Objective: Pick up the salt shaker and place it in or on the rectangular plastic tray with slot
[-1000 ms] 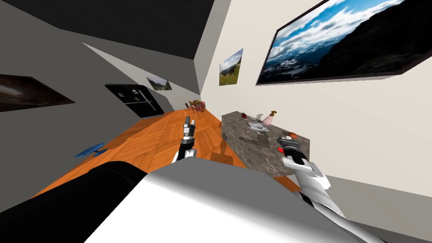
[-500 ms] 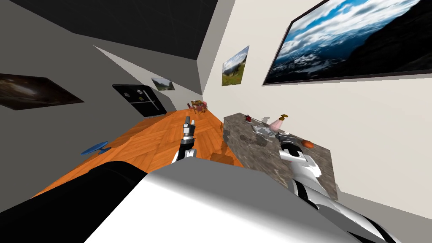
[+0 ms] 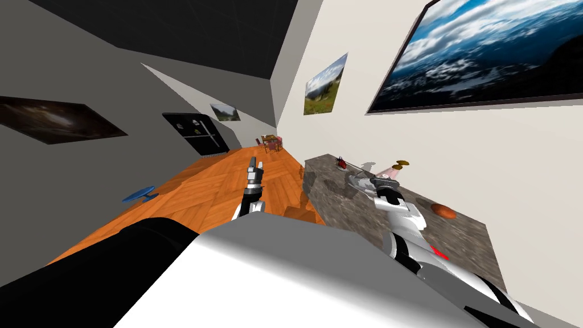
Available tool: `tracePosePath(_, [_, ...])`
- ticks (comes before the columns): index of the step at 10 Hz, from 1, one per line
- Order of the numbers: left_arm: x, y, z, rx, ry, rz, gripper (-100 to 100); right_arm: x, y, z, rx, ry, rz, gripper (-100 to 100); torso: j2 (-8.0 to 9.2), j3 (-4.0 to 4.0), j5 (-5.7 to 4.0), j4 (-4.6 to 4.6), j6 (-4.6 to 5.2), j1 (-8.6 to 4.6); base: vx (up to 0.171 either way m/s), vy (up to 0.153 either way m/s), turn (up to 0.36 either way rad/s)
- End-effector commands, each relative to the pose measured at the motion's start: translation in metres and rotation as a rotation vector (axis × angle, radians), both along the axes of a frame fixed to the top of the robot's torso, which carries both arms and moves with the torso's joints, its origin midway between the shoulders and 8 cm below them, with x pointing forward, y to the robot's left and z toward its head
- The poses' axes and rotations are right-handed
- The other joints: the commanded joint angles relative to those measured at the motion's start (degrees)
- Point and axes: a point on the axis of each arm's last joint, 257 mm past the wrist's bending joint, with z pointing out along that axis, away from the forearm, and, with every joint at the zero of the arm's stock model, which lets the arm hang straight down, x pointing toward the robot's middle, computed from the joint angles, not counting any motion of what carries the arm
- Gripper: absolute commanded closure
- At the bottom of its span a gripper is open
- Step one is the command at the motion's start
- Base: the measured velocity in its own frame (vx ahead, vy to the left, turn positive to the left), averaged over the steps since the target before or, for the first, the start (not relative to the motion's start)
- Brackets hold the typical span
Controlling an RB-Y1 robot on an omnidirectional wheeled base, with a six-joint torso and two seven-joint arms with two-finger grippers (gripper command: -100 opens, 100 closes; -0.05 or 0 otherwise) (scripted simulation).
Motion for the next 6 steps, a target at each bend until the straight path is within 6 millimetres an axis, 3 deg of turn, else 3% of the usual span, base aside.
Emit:
tracePosePath(1, [0.0,0.0,0.0,0.0,0.0,0.0,0,0.0061,-0.0006,0.0027,0.006,-0.005,-0.002,100,0.0,0.0,0.0,0.0,0.0,0.0,0.112,-0.002,0.019])
tracePosePath(2, [0.0,0.0,0.0,0.0,0.0,0.0,0,0.0044,-0.0005,0.0019,0.004,-0.004,-0.001,100,0.1,0.05,-0.01,0.01,0.04,-0.01,0.049,-0.001,0.016])
tracePosePath(3, [0.0,0.0,0.0,0.0,0.0,0.0,0,0.0054,-0.0001,0.003,0.004,-0.007,0.001,-100,0.35,0.18,-0.03,0.04,0.11,-0.02,0.012,0.0,0.003])
tracePosePath(6, [0.0,0.0,0.0001,0.0,0.0,0.0,0,0.0056,0.0,0.0031,0.004,-0.007,0.001,-100,0.65,0.36,-0.02,0.11,0.13,-0.02,0.002,0.0,0.0])
